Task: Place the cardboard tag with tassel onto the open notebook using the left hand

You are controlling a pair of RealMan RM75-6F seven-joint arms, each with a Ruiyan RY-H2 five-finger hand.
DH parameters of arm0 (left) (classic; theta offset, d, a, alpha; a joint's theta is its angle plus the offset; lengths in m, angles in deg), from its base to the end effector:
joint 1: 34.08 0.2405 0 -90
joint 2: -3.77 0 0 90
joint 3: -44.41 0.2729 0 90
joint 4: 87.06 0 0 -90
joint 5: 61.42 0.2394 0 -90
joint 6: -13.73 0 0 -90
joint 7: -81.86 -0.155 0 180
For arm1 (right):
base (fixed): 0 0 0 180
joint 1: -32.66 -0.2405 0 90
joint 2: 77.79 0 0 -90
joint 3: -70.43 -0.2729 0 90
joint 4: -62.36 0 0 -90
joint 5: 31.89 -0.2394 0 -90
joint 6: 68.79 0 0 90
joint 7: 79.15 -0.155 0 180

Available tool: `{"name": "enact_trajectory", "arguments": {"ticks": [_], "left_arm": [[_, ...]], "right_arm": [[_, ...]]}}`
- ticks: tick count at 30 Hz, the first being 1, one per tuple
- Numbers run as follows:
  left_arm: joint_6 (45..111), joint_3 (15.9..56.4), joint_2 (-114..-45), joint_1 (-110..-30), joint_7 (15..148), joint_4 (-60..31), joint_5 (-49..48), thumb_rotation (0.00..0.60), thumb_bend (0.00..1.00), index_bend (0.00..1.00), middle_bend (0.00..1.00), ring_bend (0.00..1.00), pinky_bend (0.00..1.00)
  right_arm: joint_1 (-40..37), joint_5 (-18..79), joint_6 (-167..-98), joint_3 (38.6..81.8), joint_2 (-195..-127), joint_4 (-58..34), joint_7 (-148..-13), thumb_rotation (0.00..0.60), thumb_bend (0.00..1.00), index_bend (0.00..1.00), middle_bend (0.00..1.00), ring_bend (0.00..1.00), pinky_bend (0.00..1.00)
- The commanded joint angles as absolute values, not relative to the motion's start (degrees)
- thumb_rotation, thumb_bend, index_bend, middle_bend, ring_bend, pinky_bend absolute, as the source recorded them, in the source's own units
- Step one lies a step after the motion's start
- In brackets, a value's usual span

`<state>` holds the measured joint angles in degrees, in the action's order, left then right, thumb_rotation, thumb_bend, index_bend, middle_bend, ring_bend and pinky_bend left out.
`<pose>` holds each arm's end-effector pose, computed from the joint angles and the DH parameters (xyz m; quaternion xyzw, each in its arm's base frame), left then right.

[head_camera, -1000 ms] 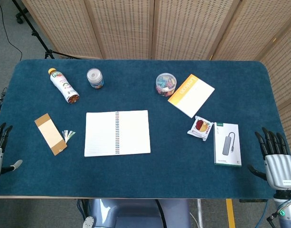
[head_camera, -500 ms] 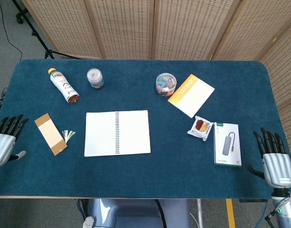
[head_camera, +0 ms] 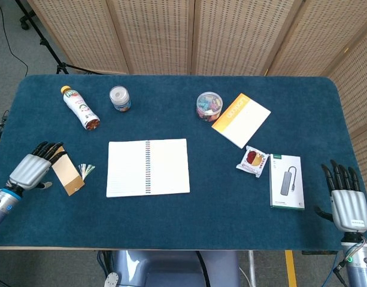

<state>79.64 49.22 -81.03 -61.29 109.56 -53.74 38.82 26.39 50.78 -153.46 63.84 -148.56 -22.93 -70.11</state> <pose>-0.4132 0.3508 0.0894 -0.7880 -0.2893 -0.2620 0.4761 -0.3503 -0.2205 0.1246 0.5937 -0.3324 0.3532 0.6421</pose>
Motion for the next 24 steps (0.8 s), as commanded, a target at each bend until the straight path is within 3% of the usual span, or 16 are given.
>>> {"name": "enact_trajectory", "arguments": {"ticks": [1, 8, 24], "left_arm": [[79.1, 50.3, -82.6, -62.0, 110.0, -55.6, 39.3, 0.6, 0.16, 0.18, 0.0, 0.0, 0.0], [78.3, 51.4, -83.4, -63.4, 110.7, -55.7, 39.2, 0.6, 0.21, 0.2, 0.0, 0.0, 0.0], [76.5, 53.4, -83.1, -63.7, 110.2, -54.6, 38.0, 0.6, 0.2, 0.23, 0.0, 0.0, 0.0]], "right_arm": [[26.3, 50.6, -153.2, 63.9, -148.6, -22.9, -70.1, 0.6, 0.0, 0.03, 0.0, 0.0, 0.0], [26.3, 50.5, -153.2, 63.9, -148.4, -23.0, -70.2, 0.6, 0.0, 0.03, 0.0, 0.0, 0.0], [26.2, 49.6, -152.4, 63.8, -147.8, -23.3, -71.0, 0.6, 0.0, 0.03, 0.0, 0.0, 0.0]]}}
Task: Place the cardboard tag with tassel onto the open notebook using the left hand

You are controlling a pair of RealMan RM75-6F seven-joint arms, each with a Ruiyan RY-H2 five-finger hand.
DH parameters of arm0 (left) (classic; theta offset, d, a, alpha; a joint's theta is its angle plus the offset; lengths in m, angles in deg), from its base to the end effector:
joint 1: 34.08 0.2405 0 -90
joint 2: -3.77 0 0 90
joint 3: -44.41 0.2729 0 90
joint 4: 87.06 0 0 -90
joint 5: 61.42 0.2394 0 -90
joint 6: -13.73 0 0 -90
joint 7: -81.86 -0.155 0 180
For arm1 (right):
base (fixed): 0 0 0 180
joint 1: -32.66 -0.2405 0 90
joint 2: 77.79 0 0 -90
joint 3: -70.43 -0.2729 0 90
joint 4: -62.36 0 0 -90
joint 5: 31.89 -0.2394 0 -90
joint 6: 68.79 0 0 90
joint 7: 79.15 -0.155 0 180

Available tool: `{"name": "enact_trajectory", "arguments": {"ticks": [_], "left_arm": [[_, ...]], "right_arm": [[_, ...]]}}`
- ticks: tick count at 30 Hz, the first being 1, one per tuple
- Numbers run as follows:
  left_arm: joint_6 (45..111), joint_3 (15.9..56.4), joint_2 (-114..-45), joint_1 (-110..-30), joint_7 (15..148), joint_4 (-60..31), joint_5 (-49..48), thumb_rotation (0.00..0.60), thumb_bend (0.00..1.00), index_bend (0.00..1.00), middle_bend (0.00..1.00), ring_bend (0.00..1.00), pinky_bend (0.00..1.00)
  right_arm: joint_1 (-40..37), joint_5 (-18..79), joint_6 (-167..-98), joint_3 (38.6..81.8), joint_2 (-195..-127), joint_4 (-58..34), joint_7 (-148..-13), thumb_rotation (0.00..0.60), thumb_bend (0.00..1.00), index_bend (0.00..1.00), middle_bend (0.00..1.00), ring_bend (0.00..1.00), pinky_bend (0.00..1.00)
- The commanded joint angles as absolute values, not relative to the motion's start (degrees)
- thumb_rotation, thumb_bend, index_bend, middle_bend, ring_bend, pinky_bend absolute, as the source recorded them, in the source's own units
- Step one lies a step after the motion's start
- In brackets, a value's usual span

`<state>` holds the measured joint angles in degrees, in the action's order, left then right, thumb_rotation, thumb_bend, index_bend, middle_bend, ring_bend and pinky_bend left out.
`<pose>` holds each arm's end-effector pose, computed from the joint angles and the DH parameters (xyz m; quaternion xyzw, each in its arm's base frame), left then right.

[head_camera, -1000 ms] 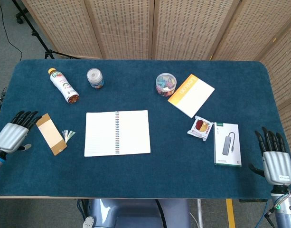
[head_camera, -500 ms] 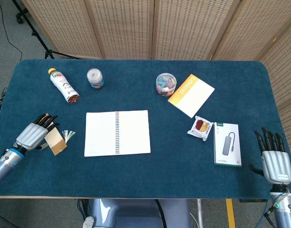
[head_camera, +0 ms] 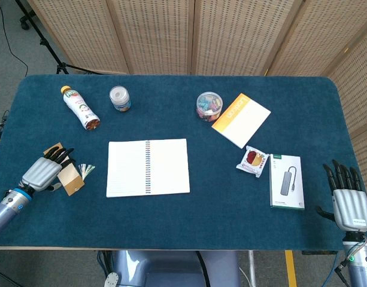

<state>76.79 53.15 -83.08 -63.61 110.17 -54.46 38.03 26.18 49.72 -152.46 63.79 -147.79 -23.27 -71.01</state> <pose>-0.4104 0.3548 0.0650 -0.8059 -0.3004 -0.2388 0.4509 -0.3533 -0.2221 0.1276 0.5909 -0.3427 0.3498 0.6411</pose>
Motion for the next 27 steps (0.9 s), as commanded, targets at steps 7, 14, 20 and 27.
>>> {"name": "enact_trajectory", "arguments": {"ticks": [7, 14, 20, 27], "left_arm": [[75.8, 53.8, -83.2, -64.6, 109.9, -54.2, 37.9, 0.6, 0.2, 0.23, 0.0, 0.0, 0.0], [73.9, 54.1, -82.3, -66.0, 108.3, -52.5, 37.7, 0.6, 0.2, 0.23, 0.0, 0.0, 0.0], [71.2, 54.3, -81.2, -67.1, 106.3, -49.5, 37.1, 0.6, 0.21, 0.23, 0.0, 0.0, 0.0], [71.1, 53.9, -80.9, -67.0, 104.9, -47.9, 35.9, 0.6, 0.28, 0.49, 0.0, 0.0, 0.0]], "right_arm": [[26.1, 49.4, -152.3, 63.8, -147.7, -23.4, -70.6, 0.6, 0.0, 0.03, 0.0, 0.0, 0.0], [26.1, 49.0, -151.9, 63.9, -147.7, -23.6, -70.0, 0.6, 0.0, 0.03, 0.0, 0.0, 0.0], [26.0, 48.4, -151.4, 63.9, -147.5, -24.1, -69.4, 0.6, 0.0, 0.03, 0.0, 0.0, 0.0], [26.0, 48.4, -151.3, 64.0, -147.5, -24.2, -69.6, 0.6, 0.0, 0.03, 0.0, 0.0, 0.0]]}}
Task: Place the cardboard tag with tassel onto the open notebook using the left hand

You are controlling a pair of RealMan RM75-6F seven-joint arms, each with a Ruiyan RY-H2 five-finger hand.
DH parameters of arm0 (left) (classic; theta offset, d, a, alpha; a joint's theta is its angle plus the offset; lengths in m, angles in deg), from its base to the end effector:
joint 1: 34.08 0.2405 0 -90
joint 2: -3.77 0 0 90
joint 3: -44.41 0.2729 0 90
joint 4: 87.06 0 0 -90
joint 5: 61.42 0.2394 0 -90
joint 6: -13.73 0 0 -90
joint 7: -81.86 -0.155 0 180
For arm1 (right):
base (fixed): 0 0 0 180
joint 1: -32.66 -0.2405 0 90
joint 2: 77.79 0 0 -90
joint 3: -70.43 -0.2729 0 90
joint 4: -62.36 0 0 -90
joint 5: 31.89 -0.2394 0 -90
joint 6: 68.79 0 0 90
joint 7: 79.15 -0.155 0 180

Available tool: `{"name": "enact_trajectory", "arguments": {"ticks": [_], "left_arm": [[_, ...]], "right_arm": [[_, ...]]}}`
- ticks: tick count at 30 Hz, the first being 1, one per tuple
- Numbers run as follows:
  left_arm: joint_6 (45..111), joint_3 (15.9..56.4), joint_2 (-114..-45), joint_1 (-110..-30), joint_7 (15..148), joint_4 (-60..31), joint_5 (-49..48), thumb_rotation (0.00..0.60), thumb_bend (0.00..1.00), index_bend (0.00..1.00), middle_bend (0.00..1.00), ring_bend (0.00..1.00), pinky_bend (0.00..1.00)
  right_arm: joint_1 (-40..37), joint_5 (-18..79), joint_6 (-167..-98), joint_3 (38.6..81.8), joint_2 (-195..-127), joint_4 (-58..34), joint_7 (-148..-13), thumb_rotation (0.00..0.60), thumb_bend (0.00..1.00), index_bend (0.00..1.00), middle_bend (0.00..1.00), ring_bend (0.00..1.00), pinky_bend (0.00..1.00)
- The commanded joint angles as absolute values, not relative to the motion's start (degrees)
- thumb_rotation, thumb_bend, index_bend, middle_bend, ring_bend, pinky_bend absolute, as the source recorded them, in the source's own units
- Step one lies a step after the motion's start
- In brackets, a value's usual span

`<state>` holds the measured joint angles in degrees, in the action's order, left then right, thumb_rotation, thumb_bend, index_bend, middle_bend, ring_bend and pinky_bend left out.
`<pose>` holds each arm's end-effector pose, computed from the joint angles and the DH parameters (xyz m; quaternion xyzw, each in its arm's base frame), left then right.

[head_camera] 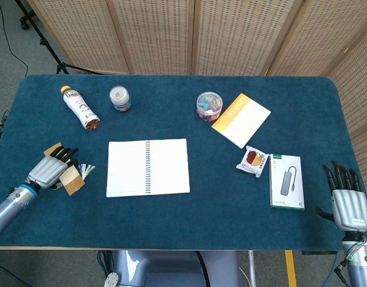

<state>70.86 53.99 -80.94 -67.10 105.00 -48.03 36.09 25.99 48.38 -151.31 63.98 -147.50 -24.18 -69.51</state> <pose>-0.3972 0.3669 0.0534 -0.8209 -0.2974 -0.2038 0.4428 -0.3544 -0.2221 0.1255 0.5930 -0.3497 0.3354 0.6431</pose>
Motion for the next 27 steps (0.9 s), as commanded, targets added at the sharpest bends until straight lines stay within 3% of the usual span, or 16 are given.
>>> {"name": "enact_trajectory", "arguments": {"ticks": [1, 4, 27], "left_arm": [[71.3, 53.9, -80.8, -66.9, 104.8, -47.9, 35.8, 0.6, 0.29, 0.51, 0.0, 0.0, 0.0], [71.7, 54.0, -80.7, -66.7, 104.8, -47.9, 35.7, 0.6, 0.31, 0.55, 0.0, 0.0, 0.0], [75.3, 52.4, -76.8, -66.7, 100.8, -42.9, 34.6, 0.6, 0.36, 0.57, 0.0, 0.0, 0.0]], "right_arm": [[26.0, 48.4, -151.2, 64.0, -147.5, -24.2, -69.6, 0.6, 0.0, 0.03, 0.0, 0.0, 0.0], [26.0, 48.4, -151.1, 64.1, -147.4, -24.3, -69.6, 0.6, 0.0, 0.03, 0.0, 0.0, 0.0], [26.0, 48.0, -150.8, 64.2, -146.6, -25.3, -70.0, 0.6, 0.0, 0.03, 0.0, 0.0, 0.0]]}}
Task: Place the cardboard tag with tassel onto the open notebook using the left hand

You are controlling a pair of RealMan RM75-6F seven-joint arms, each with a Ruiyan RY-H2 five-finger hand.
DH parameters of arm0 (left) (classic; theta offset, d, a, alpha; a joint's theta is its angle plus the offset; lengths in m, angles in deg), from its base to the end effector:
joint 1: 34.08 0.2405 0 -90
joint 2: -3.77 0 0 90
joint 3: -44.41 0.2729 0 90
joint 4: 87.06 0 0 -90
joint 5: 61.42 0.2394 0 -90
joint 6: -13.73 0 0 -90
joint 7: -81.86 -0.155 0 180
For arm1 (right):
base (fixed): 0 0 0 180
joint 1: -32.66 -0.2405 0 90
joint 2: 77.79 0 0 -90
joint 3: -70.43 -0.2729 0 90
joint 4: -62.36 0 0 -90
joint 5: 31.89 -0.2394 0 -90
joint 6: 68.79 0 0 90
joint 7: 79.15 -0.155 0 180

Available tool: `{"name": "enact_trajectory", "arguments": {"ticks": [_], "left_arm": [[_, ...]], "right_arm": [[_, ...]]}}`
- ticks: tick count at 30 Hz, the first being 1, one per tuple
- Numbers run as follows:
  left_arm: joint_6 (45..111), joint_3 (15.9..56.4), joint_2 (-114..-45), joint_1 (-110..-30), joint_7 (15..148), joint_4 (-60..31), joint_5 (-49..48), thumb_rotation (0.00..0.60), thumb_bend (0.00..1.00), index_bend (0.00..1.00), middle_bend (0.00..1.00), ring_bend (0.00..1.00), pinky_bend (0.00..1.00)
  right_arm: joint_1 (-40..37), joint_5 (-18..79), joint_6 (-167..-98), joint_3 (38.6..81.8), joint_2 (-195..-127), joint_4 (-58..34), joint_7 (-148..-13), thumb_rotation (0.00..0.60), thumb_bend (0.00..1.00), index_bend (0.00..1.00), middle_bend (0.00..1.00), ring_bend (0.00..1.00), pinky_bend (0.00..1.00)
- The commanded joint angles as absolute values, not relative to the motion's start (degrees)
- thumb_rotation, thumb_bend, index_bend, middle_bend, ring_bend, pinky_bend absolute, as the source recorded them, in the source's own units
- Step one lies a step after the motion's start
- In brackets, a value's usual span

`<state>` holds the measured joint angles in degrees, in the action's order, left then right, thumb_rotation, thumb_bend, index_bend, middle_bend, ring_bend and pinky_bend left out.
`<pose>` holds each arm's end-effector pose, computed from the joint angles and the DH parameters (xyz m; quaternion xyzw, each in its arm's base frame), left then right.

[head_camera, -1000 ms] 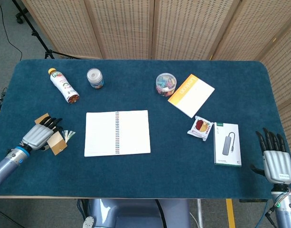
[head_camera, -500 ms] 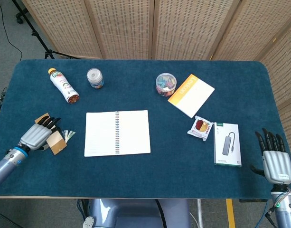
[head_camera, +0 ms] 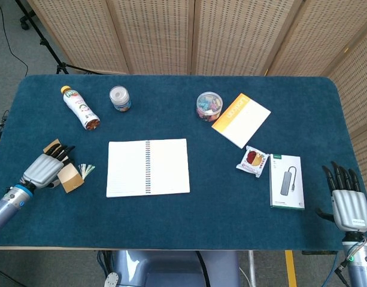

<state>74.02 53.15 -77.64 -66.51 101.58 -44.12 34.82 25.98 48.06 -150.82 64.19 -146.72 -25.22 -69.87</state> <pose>-0.3909 0.3643 0.0732 -0.8159 -0.2751 -0.2208 0.4582 -0.3534 -0.2211 0.1268 0.5930 -0.3573 0.3347 0.6392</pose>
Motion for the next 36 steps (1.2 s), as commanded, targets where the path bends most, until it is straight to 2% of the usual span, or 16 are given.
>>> {"name": "enact_trajectory", "arguments": {"ticks": [1, 3, 7, 14, 19, 23, 36], "left_arm": [[77.5, 51.3, -76.0, -67.2, 99.9, -42.0, 34.6, 0.6, 0.36, 0.57, 0.0, 0.0, 0.0], [80.6, 49.6, -73.3, -68.3, 97.7, -37.5, 35.0, 0.6, 0.36, 0.58, 0.0, 0.0, 0.0], [82.4, 47.3, -67.7, -70.6, 91.6, -26.2, 35.7, 0.6, 0.36, 0.58, 0.0, 0.0, 0.0], [82.5, 44.6, -59.1, -73.8, 79.2, -5.0, 38.1, 0.6, 0.36, 0.58, 0.0, 0.0, 0.0], [80.2, 43.8, -56.5, -75.0, 72.5, 4.2, 38.7, 0.6, 0.36, 0.58, 0.0, 0.0, 0.0], [76.1, 43.8, -58.6, -77.3, 68.3, 6.9, 40.2, 0.6, 0.36, 0.58, 0.0, 0.0, 0.0], [65.8, 42.5, -69.9, -83.1, 64.5, 4.8, 38.1, 0.6, 0.36, 0.58, 0.0, 0.0, 0.0]], "right_arm": [[26.0, 47.9, -150.8, 64.1, -146.5, -25.4, -70.1, 0.6, 0.0, 0.03, 0.0, 0.0, 0.0], [26.0, 47.7, -150.7, 64.1, -146.4, -25.5, -70.3, 0.6, 0.0, 0.03, 0.0, 0.0, 0.0], [26.1, 47.4, -150.6, 63.9, -146.1, -25.8, -70.7, 0.6, 0.0, 0.03, 0.0, 0.0, 0.0], [26.2, 47.2, -150.8, 63.7, -145.5, -26.1, -71.9, 0.6, 0.0, 0.03, 0.0, 0.0, 0.0], [26.3, 47.2, -150.8, 63.6, -145.1, -26.2, -72.5, 0.6, 0.0, 0.03, 0.0, 0.0, 0.0], [26.2, 46.9, -150.5, 63.5, -145.0, -26.3, -72.6, 0.6, 0.0, 0.03, 0.0, 0.0, 0.0], [25.6, 43.9, -148.5, 62.6, -145.3, -24.9, -72.6, 0.6, 0.0, 0.03, 0.0, 0.0, 0.0]]}}
